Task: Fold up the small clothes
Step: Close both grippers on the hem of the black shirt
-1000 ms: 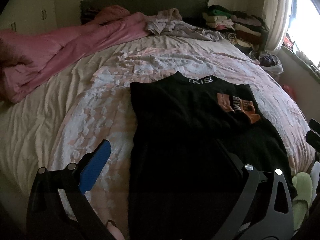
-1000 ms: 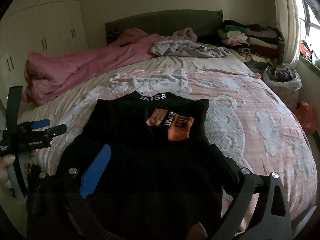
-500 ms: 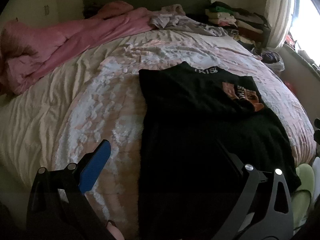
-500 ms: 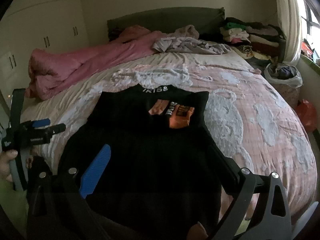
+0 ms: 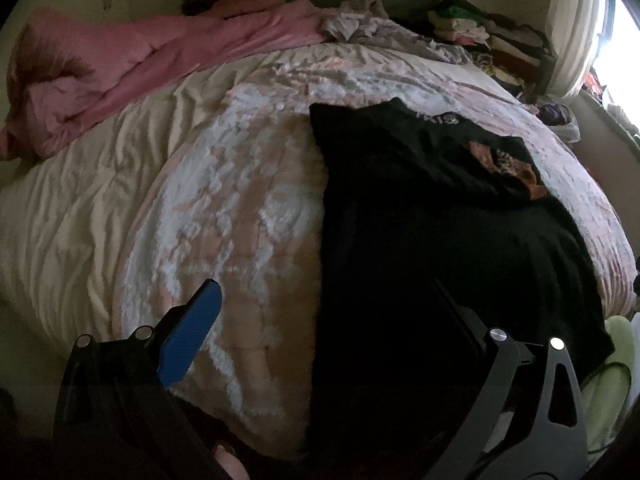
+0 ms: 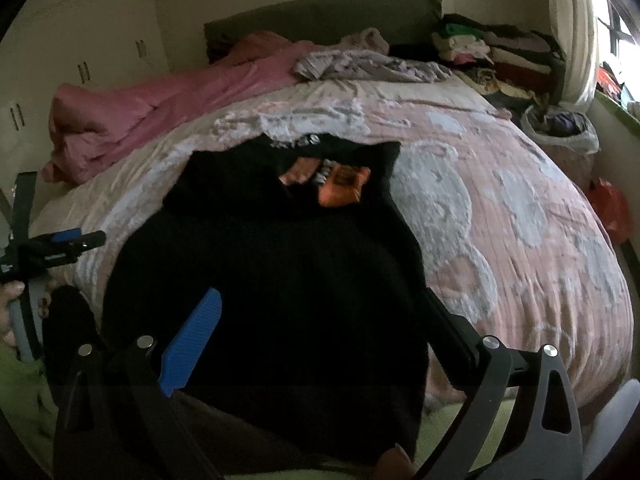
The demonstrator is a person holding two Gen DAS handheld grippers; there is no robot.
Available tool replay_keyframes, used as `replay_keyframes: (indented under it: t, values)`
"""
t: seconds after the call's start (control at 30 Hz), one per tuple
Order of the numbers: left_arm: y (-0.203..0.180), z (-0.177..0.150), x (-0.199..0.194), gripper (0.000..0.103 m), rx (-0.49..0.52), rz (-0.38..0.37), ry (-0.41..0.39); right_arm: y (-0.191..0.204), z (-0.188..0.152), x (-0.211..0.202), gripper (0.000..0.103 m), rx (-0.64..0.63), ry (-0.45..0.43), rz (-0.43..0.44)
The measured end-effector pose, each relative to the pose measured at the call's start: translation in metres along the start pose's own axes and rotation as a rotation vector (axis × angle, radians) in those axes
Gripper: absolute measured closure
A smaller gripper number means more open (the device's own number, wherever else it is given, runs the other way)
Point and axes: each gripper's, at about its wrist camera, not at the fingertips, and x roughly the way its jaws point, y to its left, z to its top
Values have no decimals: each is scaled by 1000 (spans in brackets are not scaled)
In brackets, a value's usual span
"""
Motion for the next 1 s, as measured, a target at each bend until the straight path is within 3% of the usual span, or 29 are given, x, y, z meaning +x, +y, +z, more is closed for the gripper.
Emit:
replay_keyframes:
  t: [0.3,0.67,0.83,1.0]
  values:
    - [14,-32,12,10,-27,-6,70,-39,-36,13,6,76,89,-51]
    - [17,-59,21,19,-19,-40,154,-55,-60,36,8,130,211,3]
    - [16,-72,24,20,-11,-60,193,-55,-65,50,15,146,250,33]
    - [16,-80,26,21,-27,-82,220,-56,-68,57,40,163,266,76]
